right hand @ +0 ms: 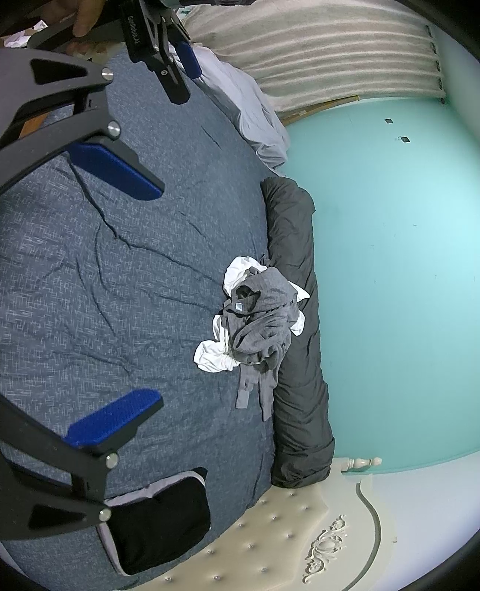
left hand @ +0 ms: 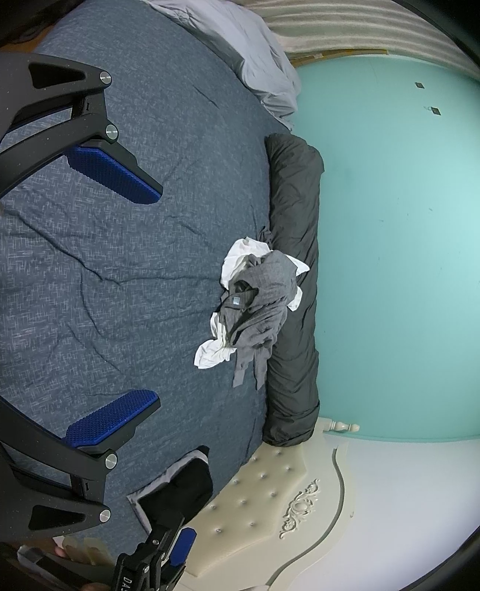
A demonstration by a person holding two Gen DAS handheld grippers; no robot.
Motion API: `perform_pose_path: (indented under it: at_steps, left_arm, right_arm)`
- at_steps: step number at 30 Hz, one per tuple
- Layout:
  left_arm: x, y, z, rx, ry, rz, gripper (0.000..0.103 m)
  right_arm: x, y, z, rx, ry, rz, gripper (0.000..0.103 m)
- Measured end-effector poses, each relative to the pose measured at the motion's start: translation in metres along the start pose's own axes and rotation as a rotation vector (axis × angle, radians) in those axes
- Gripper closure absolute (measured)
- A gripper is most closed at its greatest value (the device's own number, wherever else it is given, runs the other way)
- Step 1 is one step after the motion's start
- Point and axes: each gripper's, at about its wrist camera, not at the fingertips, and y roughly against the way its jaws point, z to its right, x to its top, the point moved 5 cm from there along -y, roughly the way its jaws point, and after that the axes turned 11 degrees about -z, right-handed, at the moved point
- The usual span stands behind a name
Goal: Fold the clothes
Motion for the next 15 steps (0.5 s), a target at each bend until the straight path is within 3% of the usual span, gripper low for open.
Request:
perform_pose_path:
  at_steps: [15]
  left_arm:
    - [-0.0009, -0.0024, 0.0015, 0.018, 0.004, 0.003, 0.000]
  right_arm:
    - [-0.0019, -0.0024, 0.0006, 0.000, -0.003, 0.000, 0.000]
